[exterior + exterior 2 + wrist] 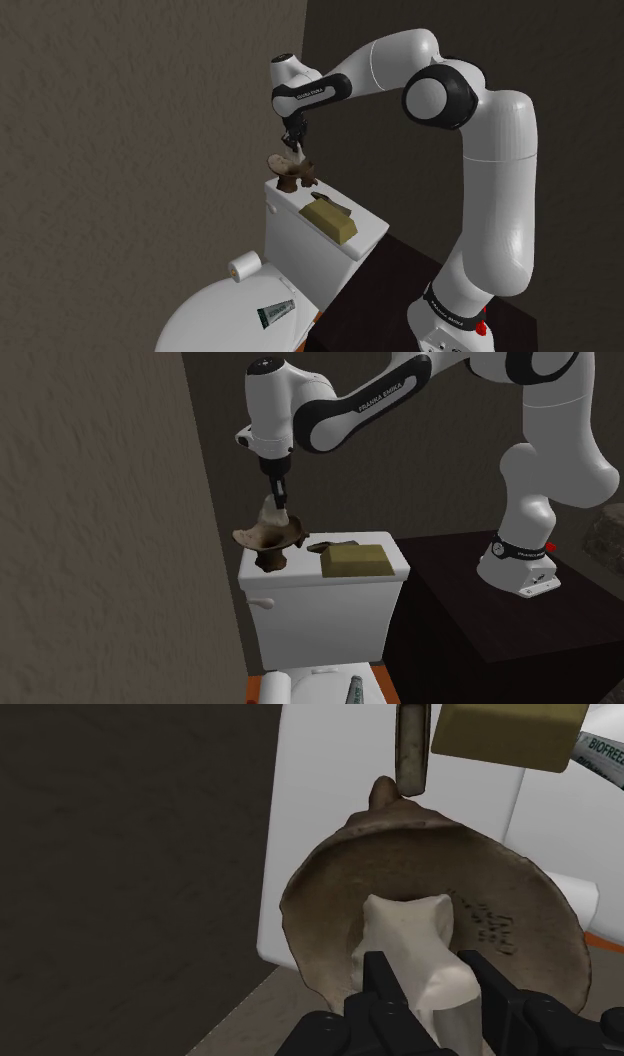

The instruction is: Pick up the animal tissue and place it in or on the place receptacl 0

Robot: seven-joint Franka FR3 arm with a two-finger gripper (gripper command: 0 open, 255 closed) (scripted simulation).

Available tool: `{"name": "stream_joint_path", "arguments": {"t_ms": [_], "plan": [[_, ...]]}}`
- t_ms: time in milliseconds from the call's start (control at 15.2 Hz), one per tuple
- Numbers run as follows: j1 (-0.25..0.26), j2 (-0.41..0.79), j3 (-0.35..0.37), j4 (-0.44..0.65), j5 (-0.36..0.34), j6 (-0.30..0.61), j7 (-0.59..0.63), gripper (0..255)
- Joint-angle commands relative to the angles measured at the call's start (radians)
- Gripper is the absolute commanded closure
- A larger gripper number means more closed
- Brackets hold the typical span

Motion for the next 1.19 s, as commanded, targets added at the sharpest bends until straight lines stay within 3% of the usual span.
{"name": "stream_joint_path", "arguments": {"t_ms": [0,198,264,594,858,1122], "plan": [[0.000,0.000,0.000,0.000,0.000,0.001,0.000,255],[0.000,0.000,0.000,0.000,0.000,0.001,0.000,255],[0.000,0.000,0.000,0.000,0.000,0.001,0.000,0],[0.000,0.000,0.000,0.000,0.000,0.001,0.000,0],[0.022,-0.029,0.008,0.078,0.006,-0.111,-0.006,0],[0.022,-0.029,0.008,0.078,0.006,-0.111,-0.006,0]]}}
